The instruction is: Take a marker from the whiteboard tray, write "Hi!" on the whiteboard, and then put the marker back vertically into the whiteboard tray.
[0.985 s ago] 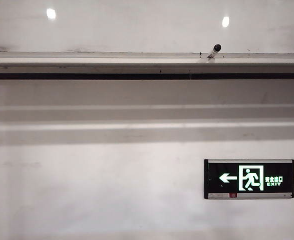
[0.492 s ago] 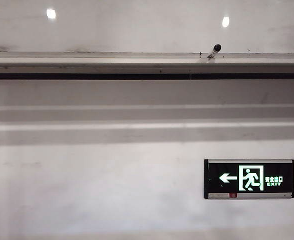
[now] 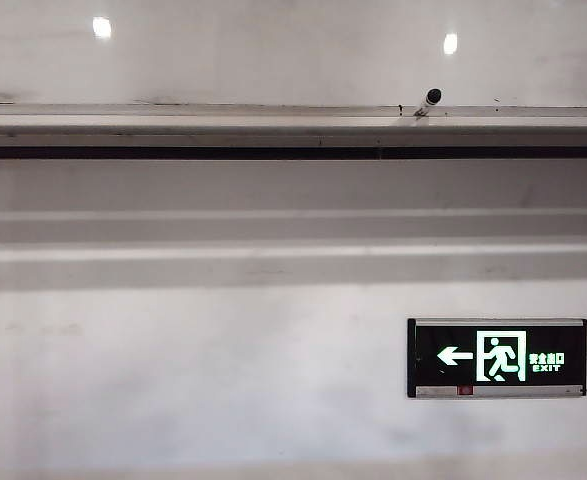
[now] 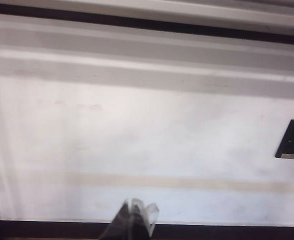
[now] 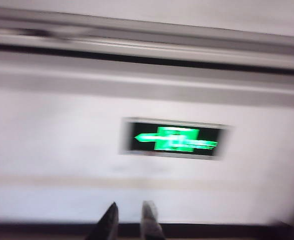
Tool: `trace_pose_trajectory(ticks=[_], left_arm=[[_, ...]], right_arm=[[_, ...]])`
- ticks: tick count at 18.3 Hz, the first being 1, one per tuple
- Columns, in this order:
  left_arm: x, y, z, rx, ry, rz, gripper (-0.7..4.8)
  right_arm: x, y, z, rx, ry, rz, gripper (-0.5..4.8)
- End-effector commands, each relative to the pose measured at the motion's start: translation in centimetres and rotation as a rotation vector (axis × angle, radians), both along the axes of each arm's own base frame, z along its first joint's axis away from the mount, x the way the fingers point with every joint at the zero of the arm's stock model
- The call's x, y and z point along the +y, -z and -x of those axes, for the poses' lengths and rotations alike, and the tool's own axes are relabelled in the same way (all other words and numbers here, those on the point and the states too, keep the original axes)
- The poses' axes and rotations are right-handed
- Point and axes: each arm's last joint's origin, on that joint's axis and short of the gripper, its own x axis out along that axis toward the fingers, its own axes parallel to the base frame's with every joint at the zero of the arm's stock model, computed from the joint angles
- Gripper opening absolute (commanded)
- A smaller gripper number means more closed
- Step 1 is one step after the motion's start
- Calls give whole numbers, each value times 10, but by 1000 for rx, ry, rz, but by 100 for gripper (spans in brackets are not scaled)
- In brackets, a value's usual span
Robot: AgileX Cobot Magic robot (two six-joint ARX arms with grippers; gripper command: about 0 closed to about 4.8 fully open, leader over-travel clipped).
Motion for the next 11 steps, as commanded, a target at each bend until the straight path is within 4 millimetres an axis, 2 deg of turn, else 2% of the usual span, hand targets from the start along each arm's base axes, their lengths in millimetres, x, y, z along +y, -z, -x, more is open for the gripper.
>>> trace_pose_trajectory(ticks=[1, 5, 8, 11], left_arm=[[0, -1, 0, -6, 1, 3, -4], [0, -1, 0, -6, 1, 3, -4], [0, -1, 0, -6, 2, 3, -4], [0, -1, 0, -6, 1, 3, -4]], right_arm=[[-5, 12, -8, -89, 86, -25, 67], [-4, 36, -15, -68, 42, -24, 67], [-2, 45, -18, -104, -31, -76, 67], [-3, 52, -20, -74, -19, -71, 67]])
